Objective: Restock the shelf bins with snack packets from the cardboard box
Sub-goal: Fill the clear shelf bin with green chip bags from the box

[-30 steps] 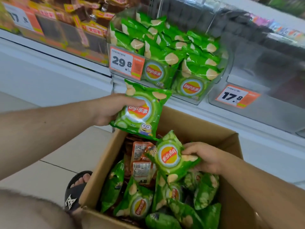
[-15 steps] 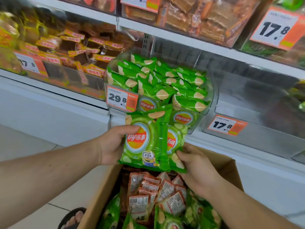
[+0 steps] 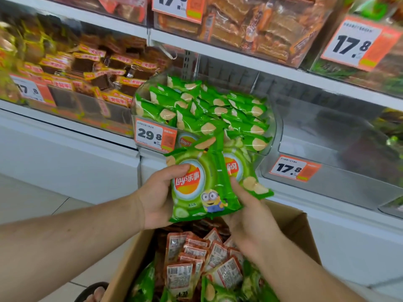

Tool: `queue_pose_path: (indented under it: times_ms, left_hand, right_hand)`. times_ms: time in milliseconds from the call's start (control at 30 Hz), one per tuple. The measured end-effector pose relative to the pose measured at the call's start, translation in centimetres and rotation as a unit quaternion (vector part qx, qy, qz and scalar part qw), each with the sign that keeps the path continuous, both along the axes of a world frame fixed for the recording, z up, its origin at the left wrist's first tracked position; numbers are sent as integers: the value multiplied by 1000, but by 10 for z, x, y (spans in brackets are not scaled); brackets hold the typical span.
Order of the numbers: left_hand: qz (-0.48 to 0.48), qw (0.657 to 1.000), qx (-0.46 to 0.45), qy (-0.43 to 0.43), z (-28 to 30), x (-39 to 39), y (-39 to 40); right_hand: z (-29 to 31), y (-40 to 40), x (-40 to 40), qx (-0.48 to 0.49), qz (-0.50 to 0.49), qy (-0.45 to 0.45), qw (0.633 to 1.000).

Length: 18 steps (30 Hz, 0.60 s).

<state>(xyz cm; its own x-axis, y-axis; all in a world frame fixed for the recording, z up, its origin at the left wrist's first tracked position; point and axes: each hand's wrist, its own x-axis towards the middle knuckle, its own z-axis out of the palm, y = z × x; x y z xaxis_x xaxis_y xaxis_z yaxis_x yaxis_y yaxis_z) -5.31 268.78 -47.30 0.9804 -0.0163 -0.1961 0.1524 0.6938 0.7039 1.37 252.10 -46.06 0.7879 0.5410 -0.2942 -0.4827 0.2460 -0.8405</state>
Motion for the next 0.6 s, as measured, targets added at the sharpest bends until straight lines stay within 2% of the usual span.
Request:
queue_pose_path:
  times_ms: [100,200,400,467,600]
  left_hand:
    - [7,996,88,26,-4,-6,19]
    - [34,990,136,20,-5,-12,41]
    - [16,974,223,-39,12,-10,49]
    - [-9,965,258,-54,18,-8,47]
    - [-106,935,329,-80,27,-5,30]
  right_hand:
    - [30,-12,27,-109,1,-86,990]
    - [56,-33,55,-200,75,-143,966]
    - [74,-34,75,-340,187,-265,883]
    - [81,-28,74,-396,226,-290,841]
    - [91,-4,72,-525,306,-418,675]
